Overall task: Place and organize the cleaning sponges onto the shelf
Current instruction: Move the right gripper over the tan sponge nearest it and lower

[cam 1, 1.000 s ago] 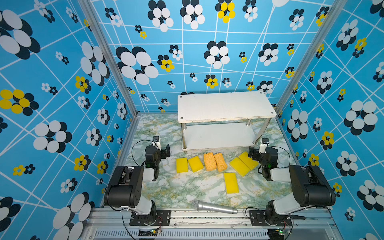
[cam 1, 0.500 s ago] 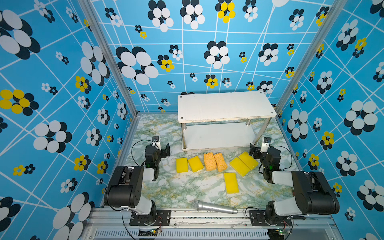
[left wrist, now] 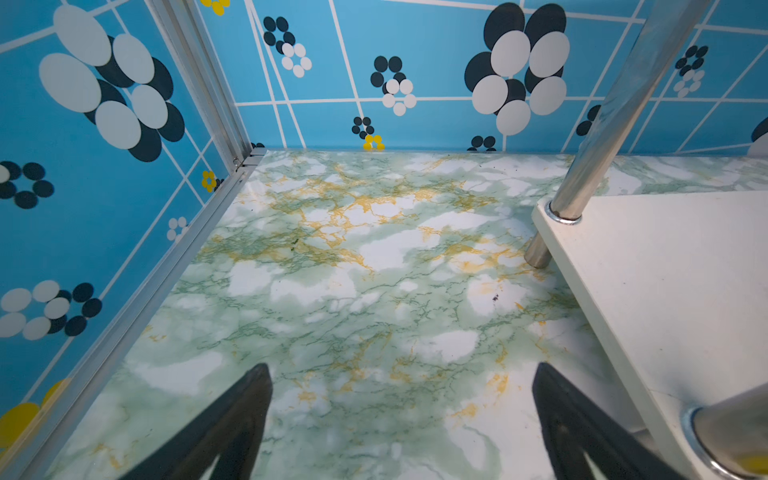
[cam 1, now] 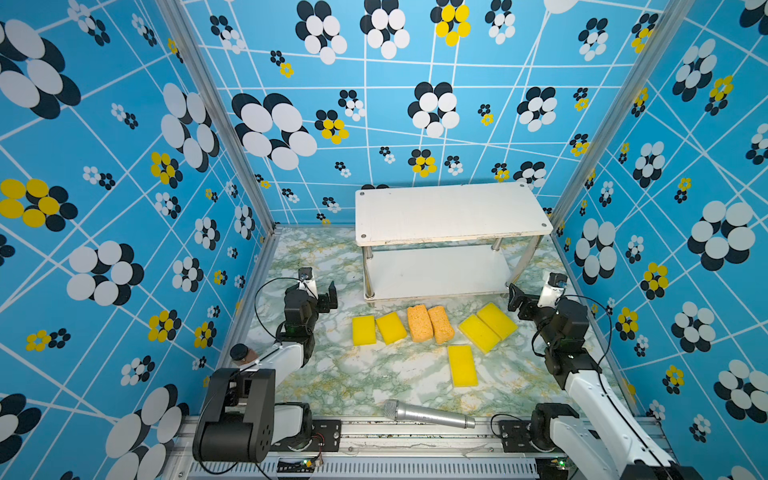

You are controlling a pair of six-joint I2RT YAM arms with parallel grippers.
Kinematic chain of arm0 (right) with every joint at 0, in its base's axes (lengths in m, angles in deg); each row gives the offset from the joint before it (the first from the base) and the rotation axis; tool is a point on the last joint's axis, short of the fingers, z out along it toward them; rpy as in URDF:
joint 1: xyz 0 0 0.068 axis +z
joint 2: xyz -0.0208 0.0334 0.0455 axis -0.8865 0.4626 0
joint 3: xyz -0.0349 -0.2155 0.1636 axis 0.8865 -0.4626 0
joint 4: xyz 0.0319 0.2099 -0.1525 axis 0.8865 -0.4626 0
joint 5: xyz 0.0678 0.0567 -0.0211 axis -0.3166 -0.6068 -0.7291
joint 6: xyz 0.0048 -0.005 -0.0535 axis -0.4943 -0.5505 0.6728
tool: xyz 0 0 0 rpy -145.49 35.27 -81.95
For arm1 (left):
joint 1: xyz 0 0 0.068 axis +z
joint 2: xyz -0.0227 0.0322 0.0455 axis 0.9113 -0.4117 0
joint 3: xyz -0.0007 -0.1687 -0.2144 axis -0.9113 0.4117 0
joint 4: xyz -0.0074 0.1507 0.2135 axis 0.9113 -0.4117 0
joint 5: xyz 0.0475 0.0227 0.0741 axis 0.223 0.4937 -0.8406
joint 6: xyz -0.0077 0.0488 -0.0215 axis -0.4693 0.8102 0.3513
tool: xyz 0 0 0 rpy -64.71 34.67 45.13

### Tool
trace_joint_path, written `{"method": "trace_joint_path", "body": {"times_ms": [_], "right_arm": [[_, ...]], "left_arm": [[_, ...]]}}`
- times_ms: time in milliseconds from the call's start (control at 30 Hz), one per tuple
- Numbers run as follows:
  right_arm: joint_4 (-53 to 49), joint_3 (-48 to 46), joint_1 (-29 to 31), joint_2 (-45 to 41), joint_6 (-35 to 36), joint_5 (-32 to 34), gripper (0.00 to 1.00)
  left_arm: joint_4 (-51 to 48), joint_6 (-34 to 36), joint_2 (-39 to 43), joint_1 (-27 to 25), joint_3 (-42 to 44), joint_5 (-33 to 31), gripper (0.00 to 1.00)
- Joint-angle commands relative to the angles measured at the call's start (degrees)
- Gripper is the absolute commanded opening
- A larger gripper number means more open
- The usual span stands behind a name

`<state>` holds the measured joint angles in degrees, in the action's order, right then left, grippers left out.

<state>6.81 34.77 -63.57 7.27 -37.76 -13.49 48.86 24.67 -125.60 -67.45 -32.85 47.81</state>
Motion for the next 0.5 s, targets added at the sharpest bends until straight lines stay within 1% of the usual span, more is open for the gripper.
{"method": "trace_joint_path", "body": {"times_ms": [0, 133, 200, 233, 267, 333, 467], "right_arm": [[-13.0, 2.5, 0.9, -3.3, -5.9, -6.9, 0.99], [-19.3, 3.9, 3.3, -3.8, -8.7, -10.6, 0.99], [-21.7, 4.8, 6.0, -2.6, -8.9, -10.6, 0.99], [-22.8, 5.3, 7.2, -1.7, -8.9, -10.1, 0.99], [-23.6, 5.8, 10.4, -0.9, -8.8, -9.7, 0.99], [-24.3, 6.4, 14.1, 1.1, -8.7, -7.8, 0.99], [-21.8, 6.1, 21.1, 4.7, -9.3, -3.5, 0.99]], "left_arm": [[-10.2, -2.9, 4.9, -1.4, -2.1, -1.7, 0.99], [-15.4, -4.5, 11.4, -3.6, -1.6, -2.8, 0.99], [-18.8, -5.8, 14.4, -4.4, -1.6, -3.2, 0.99], [-20.5, -6.3, 16.0, -4.8, -1.6, -3.2, 0.99], [-21.8, -6.7, 17.3, -5.1, -1.5, -3.3, 0.99], [-24.6, -7.9, 20.0, -5.8, -1.1, -3.7, 0.99], [-29.1, -10.7, 24.9, -6.5, 0.1, -3.1, 0.99]]}}
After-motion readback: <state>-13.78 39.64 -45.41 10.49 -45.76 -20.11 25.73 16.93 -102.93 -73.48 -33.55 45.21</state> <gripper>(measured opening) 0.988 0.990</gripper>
